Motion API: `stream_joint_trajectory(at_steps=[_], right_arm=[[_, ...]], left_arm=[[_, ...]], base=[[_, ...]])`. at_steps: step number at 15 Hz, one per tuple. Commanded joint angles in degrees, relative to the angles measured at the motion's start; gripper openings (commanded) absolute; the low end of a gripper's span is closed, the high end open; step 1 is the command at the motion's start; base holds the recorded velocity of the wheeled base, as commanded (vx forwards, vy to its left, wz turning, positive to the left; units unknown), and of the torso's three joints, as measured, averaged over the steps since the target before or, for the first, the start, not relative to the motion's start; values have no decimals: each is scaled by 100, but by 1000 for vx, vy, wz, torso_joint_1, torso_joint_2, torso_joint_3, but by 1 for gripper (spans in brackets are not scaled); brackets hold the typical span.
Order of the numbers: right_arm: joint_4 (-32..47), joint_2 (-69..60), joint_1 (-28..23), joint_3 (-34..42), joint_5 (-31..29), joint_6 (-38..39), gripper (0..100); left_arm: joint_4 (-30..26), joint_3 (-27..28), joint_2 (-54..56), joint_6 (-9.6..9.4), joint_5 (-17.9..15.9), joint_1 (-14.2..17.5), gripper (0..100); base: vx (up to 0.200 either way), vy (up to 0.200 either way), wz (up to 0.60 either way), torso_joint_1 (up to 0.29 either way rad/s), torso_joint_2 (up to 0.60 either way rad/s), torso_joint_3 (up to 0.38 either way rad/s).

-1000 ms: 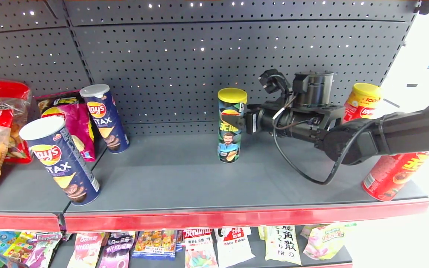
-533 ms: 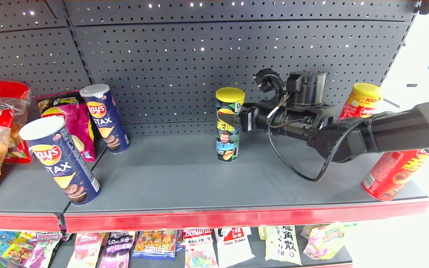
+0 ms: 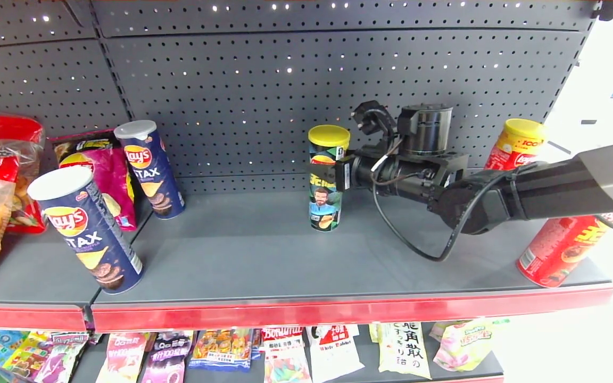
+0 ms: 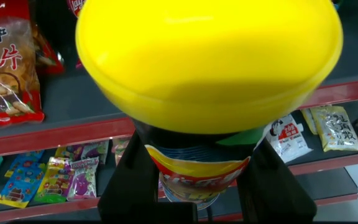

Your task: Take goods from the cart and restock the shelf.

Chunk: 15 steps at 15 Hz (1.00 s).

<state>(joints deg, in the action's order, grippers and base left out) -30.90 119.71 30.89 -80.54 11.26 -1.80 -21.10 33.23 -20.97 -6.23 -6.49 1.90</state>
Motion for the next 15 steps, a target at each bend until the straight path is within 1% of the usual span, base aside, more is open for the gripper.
stream_joint_trajectory(at_steps=[1,4,6,10,13,14,15], right_arm=[[5,87,-13,-172,-1,5,0],[5,35,57,-49,-1,5,0],[14,-352,277,250,-10,5,0],[-3,-1618,602,1621,-10,-4,0],[-3,-2286,769,2306,-1,-22,0],[-3,-2303,778,2324,-1,-22,0],[-12,-2435,787,2561,-1,-22,0]], left_arm=[[1,-1,-13,-1,-2,3,0],[1,-10,-4,-1,-2,-6,0],[1,-18,-4,-1,-2,3,0],[1,-10,23,-1,-11,-6,0],[10,-1,-13,-19,-37,-6,0],[10,-1,-13,-19,-37,-6,0],[10,-10,-13,-71,-37,-6,0]], base=[[0,0,0,0,0,0],[0,0,0,0,0,0],[0,0,0,0,0,0],[0,0,0,0,0,0],[0,0,0,0,0,0],[0,0,0,0,0,0],[0,0,0,0,0,0]])
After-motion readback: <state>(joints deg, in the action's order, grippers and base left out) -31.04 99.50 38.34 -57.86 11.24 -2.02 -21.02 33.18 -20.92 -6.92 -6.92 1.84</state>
